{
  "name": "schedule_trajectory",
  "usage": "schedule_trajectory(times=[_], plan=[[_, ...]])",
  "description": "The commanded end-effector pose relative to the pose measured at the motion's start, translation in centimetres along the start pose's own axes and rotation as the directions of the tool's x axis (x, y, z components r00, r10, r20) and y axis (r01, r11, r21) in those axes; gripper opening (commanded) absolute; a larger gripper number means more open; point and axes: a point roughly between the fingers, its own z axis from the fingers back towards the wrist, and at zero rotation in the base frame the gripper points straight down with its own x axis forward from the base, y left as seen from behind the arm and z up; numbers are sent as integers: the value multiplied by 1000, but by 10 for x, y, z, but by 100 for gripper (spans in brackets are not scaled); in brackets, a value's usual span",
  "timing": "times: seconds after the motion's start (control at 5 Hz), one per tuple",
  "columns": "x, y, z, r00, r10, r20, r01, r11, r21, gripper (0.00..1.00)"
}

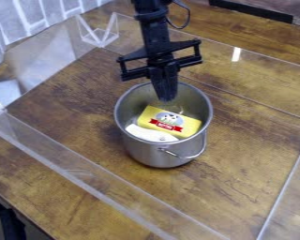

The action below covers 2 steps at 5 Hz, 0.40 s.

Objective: Move the yellow butter to the left side of the table

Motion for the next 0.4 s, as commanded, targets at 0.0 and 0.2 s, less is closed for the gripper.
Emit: schedule_trajectory(times=[0.0,0.2], plan=[[5,-7,8,999,3,39,-2,999,-37,0],[11,-5,1,999,28,33,-26,999,-45,0]])
